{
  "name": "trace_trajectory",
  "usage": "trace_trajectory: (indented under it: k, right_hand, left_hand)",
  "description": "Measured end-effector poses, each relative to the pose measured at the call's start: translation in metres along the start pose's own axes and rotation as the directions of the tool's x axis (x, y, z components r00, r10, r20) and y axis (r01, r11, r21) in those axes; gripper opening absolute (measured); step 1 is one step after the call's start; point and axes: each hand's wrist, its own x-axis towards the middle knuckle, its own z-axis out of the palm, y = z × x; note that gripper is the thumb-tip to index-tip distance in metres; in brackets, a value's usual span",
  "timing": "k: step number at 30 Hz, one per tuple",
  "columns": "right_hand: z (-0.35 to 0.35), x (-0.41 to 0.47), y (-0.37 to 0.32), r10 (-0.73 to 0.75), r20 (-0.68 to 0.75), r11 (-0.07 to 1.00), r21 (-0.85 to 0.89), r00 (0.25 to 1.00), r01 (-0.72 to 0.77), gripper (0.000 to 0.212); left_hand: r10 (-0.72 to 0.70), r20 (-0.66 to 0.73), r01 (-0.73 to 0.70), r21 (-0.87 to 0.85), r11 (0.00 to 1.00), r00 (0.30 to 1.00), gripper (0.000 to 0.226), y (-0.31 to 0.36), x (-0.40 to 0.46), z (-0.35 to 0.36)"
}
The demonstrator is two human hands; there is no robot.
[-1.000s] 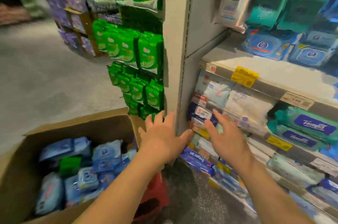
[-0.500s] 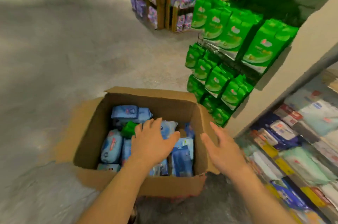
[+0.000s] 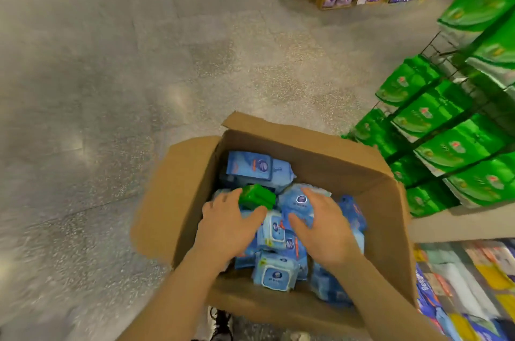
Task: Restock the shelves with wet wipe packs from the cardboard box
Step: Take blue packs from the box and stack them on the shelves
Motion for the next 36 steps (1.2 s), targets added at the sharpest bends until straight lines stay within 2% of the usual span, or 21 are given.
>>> trace_trajectory:
  k: [3,5,9,14,18,21,24,26,28,30,32,34,36]
  right_hand:
    - [0.021,0.049,0.001,-0.096,0.012,0.989,-0.112,0.995,0.097,0.069]
    - [0.04,0.086,0.002,-0.151,0.048,0.978,-0.135,0.987,0.156,0.066]
    - [0.081,0.156,0.006,-0.233,0.08,0.951,-0.19,0.969,0.244,0.066]
    - [0.121,0.213,0.007,-0.296,0.141,0.908,-0.266,0.945,0.324,0.045]
    - [0.13,0.227,0.007,-0.316,0.121,0.88,-0.333,0.941,0.339,0.034]
    - [0.121,0.222,0.006,-0.262,0.074,0.901,-0.339,0.962,0.271,0.033]
    - [0.108,0.193,0.009,-0.178,-0.058,0.961,-0.225,0.982,0.16,0.034]
    - [0.102,0.158,0.012,-0.135,-0.134,0.991,-0.006,0.982,0.135,0.031]
    - [0.103,0.112,0.009,-0.118,-0.144,0.962,0.228,0.982,0.149,0.029]
    - [0.108,0.068,0.008,-0.101,-0.062,0.927,0.358,0.993,0.116,0.029]
    - [0.113,0.034,0.014,-0.147,0.056,0.911,0.397,0.987,0.113,0.029]
    - [0.115,0.016,0.031,-0.206,0.194,0.896,0.433,0.959,0.105,0.033]
    - [0.116,0.017,0.057,-0.162,0.213,0.895,0.443,0.963,0.052,0.032]
  left_hand:
    - [-0.063,0.029,0.066,-0.111,0.992,0.998,0.07,-0.02,0.026,0.009]
    - [-0.138,0.059,0.148,-0.251,0.957,0.989,0.063,-0.034,0.038,0.017]
    - [-0.301,0.11,0.314,-0.499,0.808,0.947,0.052,-0.058,0.053,0.04]
    - [-0.414,0.189,0.428,-0.657,0.621,0.891,0.013,-0.081,0.063,0.066]
    - [-0.452,0.238,0.47,-0.712,0.521,0.86,0.013,-0.091,0.064,0.07]
    - [-0.454,0.285,0.493,-0.746,0.449,0.844,0.017,-0.084,0.064,0.067]
    - [-0.413,0.352,0.503,-0.79,0.35,0.84,0.03,-0.07,0.064,0.064]
    - [-0.355,0.368,0.477,-0.828,0.296,0.859,0.035,-0.06,0.063,0.066]
    - [-0.287,0.384,0.45,-0.866,0.219,0.878,0.034,-0.05,0.06,0.072]
    - [-0.198,0.41,0.437,-0.892,0.115,0.89,0.026,-0.039,0.056,0.081]
    - [-0.147,0.445,0.453,-0.891,0.027,0.884,0.03,-0.029,0.049,0.089]
    - [-0.157,0.474,0.478,-0.878,-0.012,0.867,0.039,-0.026,0.045,0.097]
    - [-0.187,0.478,0.482,-0.876,-0.026,0.858,0.043,-0.029,0.045,0.103]
